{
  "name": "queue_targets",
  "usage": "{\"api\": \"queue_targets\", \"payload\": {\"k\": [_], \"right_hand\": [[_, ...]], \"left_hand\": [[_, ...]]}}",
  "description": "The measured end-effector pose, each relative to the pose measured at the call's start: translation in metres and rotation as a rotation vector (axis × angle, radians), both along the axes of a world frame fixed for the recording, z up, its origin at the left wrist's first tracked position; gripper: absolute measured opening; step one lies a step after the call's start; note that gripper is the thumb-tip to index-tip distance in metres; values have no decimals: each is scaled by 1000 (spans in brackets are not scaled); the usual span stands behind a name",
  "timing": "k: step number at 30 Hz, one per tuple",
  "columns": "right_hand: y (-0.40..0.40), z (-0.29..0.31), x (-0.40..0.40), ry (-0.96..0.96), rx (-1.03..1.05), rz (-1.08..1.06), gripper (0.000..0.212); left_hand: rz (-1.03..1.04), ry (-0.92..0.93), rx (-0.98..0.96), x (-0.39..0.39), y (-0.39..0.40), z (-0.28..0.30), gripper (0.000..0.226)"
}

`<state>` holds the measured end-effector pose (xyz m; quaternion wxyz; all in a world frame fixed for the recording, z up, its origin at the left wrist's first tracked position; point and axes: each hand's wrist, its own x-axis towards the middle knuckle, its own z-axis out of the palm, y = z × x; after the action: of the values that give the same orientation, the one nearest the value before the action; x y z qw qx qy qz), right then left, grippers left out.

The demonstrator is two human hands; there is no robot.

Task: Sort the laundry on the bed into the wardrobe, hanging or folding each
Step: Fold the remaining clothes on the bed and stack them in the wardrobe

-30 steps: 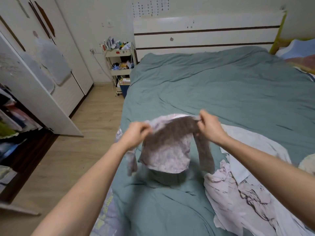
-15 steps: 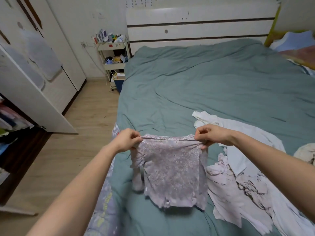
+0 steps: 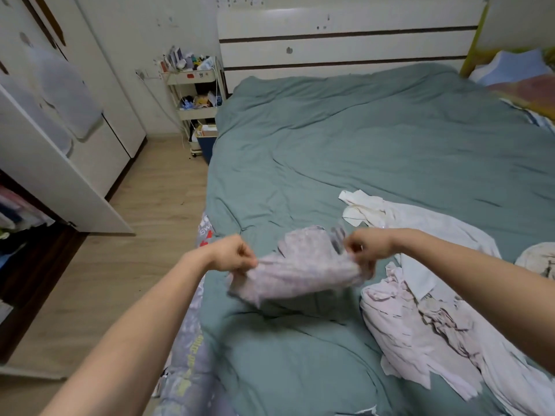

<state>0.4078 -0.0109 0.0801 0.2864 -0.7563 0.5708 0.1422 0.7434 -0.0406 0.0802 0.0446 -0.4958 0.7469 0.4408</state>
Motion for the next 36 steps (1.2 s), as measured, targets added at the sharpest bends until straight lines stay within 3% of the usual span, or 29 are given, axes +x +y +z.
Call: {"api": "queue_targets", "payload": {"k": [3, 4, 7, 8, 11, 16, 19, 26, 32, 36], "right_hand": [[-11, 17, 1, -205, -549, -228, 17], [-12, 21, 2, -175, -549, -224, 17], [-7, 13, 3, -86, 62, -190, 25], [-6, 9, 1, -101, 139, -200, 26], [-16, 12, -7, -153, -11, -211, 28], [-40, 0, -16, -69, -203, -280, 27], [-68, -9, -18, -108, -361, -352, 33], [-137, 7, -32, -278, -643, -459, 18], [-143, 16, -40, -110, -862, -321, 8], [-119, -20, -42, -46, -787, -248, 7]], "left_hand": [[244, 25, -557, -4, -10, 5, 26], [268, 67, -548, -4, -13, 8, 22], [37, -43, -26, -5, -11, 8, 39], [8, -102, -20, -7, -12, 8, 44], [107, -142, -290, -14, -26, 8, 37], [249, -145, -392, -32, -46, -4, 7], [391, -59, -455, -44, -69, -10, 8], [548, 141, -724, -55, -128, 13, 9], [370, 155, -922, -52, -138, 29, 14], [219, -50, -813, -42, -123, -4, 18]]}}
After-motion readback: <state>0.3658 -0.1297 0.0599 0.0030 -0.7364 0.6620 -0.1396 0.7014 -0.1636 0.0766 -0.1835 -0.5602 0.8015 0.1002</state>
